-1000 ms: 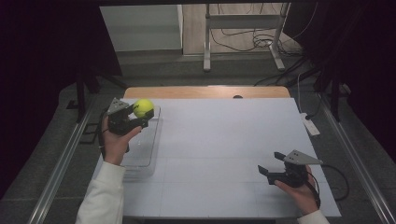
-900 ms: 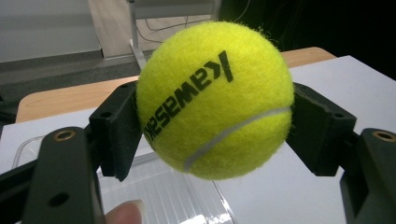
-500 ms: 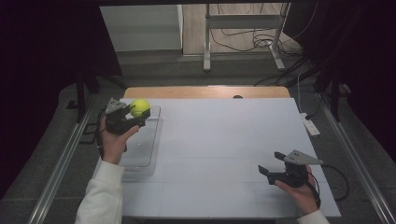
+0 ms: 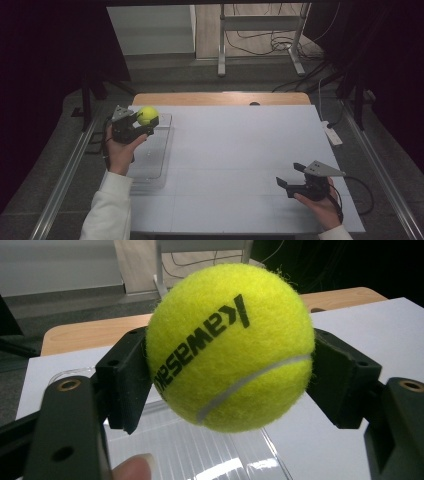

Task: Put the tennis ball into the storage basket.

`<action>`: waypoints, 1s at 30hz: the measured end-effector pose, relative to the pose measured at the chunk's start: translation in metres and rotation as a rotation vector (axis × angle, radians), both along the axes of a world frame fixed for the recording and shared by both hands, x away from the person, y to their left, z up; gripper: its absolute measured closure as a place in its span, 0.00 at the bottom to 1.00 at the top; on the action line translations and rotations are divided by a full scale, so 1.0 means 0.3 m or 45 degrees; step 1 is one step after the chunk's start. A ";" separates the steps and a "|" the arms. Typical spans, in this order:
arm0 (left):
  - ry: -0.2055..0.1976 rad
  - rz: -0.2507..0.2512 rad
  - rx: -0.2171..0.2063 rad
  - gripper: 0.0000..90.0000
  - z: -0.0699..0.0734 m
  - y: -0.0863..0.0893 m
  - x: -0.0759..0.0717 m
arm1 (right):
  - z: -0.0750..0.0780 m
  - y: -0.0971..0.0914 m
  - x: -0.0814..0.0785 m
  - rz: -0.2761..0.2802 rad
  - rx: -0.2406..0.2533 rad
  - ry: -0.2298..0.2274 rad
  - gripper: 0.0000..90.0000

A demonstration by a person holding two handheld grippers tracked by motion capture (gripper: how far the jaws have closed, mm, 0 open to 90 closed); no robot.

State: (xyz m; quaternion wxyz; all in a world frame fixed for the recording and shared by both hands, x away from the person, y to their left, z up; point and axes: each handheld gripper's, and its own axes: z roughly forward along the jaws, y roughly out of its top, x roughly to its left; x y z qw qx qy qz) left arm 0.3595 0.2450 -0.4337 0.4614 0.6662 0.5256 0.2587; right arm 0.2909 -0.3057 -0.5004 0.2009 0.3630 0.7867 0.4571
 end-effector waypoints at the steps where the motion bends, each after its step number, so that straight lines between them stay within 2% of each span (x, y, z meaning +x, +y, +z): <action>1: 0.003 0.000 0.001 0.30 -0.002 -0.001 0.002 | 0.000 0.000 0.000 0.000 0.000 -0.001 0.15; 22: 0.081 0.011 0.010 0.30 -0.036 0.012 0.038 | -0.002 0.001 0.001 -0.001 -0.005 0.003 0.15; 30: 0.117 0.019 0.035 0.30 -0.049 0.009 0.055 | -0.003 0.002 0.002 -0.001 -0.006 0.004 0.15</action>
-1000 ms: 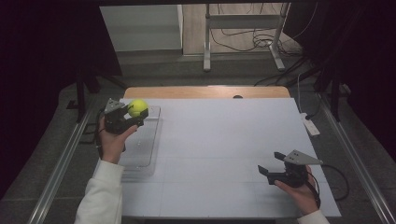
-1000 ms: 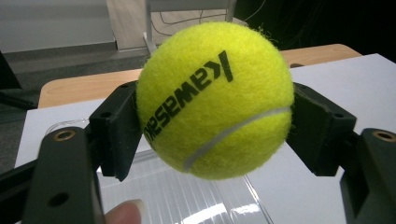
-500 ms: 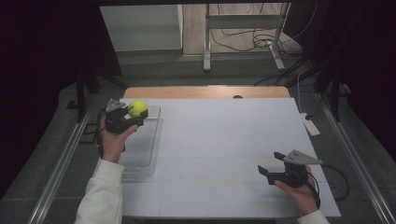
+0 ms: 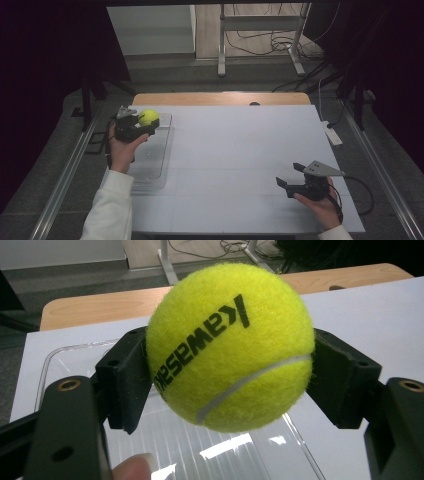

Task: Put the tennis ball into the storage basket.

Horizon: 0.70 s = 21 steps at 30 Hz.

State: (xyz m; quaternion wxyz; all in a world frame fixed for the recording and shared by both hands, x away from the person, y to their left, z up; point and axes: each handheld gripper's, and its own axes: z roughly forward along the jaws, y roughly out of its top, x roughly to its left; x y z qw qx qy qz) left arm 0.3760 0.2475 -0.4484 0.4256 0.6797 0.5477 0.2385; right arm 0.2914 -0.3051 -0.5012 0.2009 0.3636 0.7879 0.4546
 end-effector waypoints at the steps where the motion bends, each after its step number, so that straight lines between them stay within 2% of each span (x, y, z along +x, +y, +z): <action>1: 0.008 0.001 0.003 0.30 -0.002 0.000 0.002 | 0.000 0.000 0.000 0.000 0.000 0.000 0.15; 21: 0.092 0.063 0.047 0.30 -0.041 0.027 0.037 | -0.001 0.001 0.000 0.003 0.000 0.001 0.15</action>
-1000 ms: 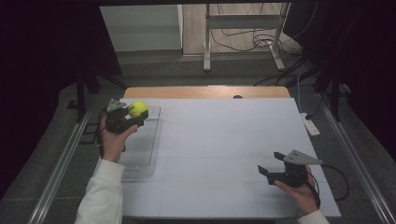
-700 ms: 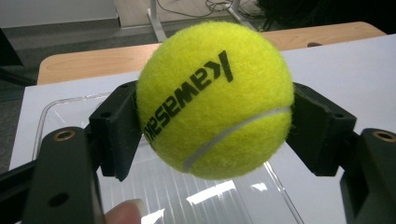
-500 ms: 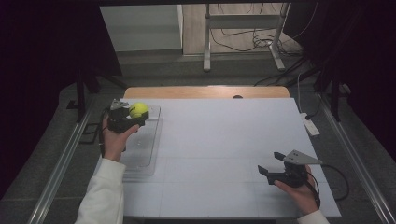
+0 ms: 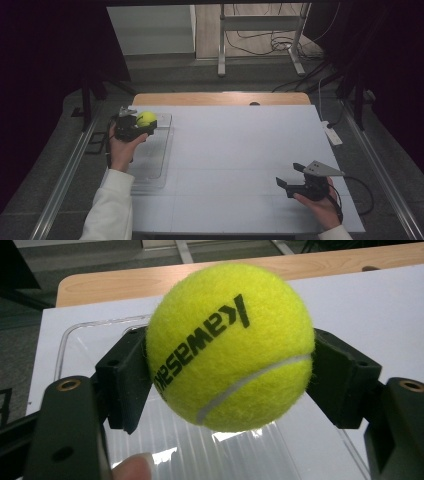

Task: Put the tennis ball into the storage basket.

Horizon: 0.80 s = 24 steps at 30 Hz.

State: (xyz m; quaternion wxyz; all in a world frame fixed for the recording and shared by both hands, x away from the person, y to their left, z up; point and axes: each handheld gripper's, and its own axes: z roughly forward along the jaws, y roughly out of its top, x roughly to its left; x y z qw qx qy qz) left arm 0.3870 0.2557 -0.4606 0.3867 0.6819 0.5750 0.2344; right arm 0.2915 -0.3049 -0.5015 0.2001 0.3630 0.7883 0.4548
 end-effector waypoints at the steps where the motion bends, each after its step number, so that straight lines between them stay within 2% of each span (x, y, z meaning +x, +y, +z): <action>1: 0.002 0.005 0.001 0.30 -0.002 0.001 0.001 | 0.000 0.000 0.000 -0.002 -0.003 0.000 0.15; 24: 0.098 0.060 0.034 0.29 -0.054 0.033 0.036 | -0.001 0.001 0.000 0.000 -0.002 0.002 0.15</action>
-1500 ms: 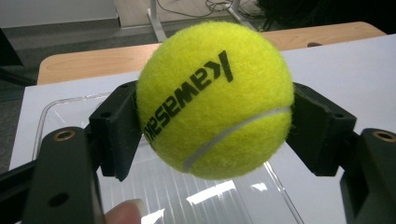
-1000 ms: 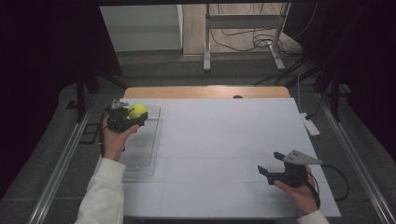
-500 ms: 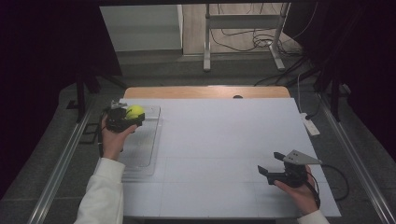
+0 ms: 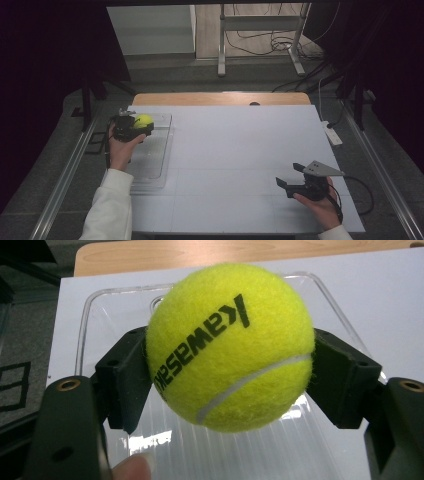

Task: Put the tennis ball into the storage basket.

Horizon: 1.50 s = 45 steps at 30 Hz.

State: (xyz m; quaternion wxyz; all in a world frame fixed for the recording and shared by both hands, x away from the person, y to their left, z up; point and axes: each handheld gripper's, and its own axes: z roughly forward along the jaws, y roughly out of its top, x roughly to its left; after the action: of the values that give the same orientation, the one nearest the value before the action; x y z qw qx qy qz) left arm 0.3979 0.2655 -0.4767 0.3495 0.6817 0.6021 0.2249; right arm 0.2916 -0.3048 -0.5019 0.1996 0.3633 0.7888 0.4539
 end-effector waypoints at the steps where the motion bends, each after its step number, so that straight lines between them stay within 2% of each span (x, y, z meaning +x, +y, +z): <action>1: 0.006 -0.001 0.003 0.29 -0.002 0.000 0.002 | 0.000 0.000 0.000 0.000 0.000 0.000 0.15; 23: 0.136 -0.004 0.056 0.29 -0.059 -0.001 0.033 | 0.001 -0.002 0.000 -0.001 -0.001 0.000 0.15; 45: 0.195 0.002 0.085 0.29 -0.090 0.004 0.050 | 0.000 -0.001 0.000 0.000 0.001 0.003 0.15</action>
State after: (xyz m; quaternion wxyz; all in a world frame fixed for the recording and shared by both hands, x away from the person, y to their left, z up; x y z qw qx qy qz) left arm 0.4130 0.2669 -0.5036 0.2793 0.7076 0.6200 0.1922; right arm 0.2916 -0.3051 -0.5020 0.1986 0.3638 0.7888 0.4538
